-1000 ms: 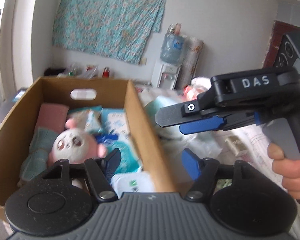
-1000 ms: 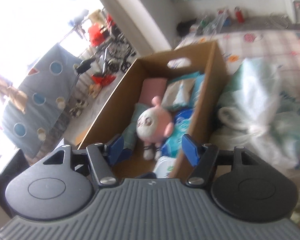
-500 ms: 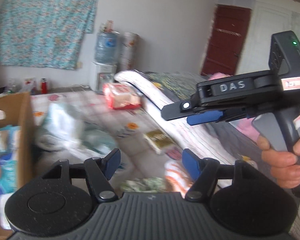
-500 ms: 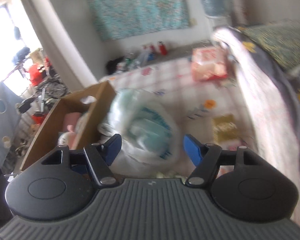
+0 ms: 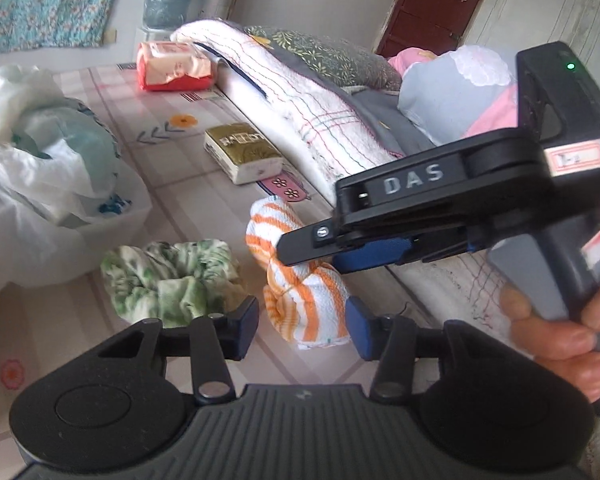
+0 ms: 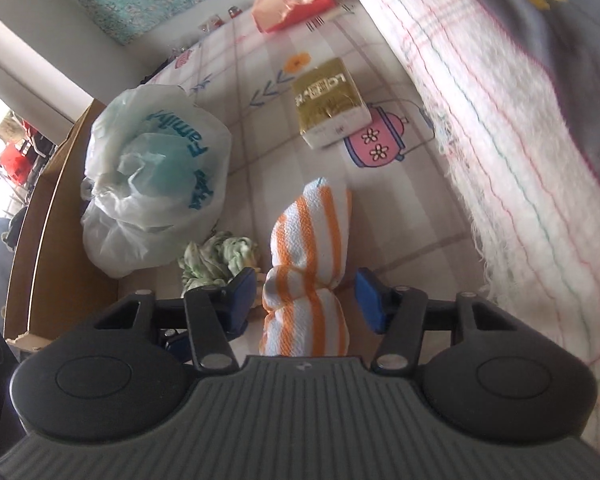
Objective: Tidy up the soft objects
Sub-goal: 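Move the right tool to the orange-striped towel and grasp it, then carry the striped towel into the box with the right tool, then open the right tool and release the striped towel in the box, then move the right tool to the green floral cloth and grasp it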
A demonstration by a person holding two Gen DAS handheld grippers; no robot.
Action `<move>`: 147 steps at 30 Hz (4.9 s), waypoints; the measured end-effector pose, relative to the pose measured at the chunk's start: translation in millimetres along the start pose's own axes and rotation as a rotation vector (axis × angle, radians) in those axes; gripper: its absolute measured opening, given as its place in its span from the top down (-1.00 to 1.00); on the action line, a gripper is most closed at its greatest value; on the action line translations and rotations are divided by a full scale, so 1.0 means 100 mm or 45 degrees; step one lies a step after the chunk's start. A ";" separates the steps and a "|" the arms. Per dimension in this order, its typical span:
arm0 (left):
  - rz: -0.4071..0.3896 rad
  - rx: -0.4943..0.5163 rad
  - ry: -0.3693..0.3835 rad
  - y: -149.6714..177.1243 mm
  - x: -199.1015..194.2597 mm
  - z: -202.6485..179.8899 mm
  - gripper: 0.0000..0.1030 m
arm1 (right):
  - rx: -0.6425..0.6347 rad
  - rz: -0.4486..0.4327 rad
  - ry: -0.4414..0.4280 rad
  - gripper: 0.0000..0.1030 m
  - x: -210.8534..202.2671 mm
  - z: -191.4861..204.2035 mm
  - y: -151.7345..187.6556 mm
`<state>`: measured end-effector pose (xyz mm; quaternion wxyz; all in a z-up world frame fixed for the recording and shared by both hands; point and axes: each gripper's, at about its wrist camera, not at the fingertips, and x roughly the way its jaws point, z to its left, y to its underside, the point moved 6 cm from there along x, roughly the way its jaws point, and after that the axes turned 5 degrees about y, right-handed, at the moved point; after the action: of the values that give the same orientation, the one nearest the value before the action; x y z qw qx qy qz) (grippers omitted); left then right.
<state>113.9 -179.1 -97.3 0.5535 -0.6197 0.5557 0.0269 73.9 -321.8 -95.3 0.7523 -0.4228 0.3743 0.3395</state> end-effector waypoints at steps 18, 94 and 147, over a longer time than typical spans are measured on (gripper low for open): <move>0.039 -0.118 0.086 -0.07 0.20 0.04 0.13 | 0.051 0.002 -0.030 0.24 0.13 -0.03 0.02; 0.074 -0.495 -0.641 0.34 -3.09 2.59 -0.11 | -0.425 0.799 -0.412 -0.03 1.54 4.64 0.96; -0.071 0.206 -0.408 -0.20 -0.93 0.19 -0.47 | 0.014 -0.121 -0.195 -0.32 0.00 0.72 -0.05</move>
<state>104.0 -108.8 -31.2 0.6837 -0.5761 0.4432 0.0652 98.2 -259.5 -67.5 0.7964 -0.4086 0.2971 0.3326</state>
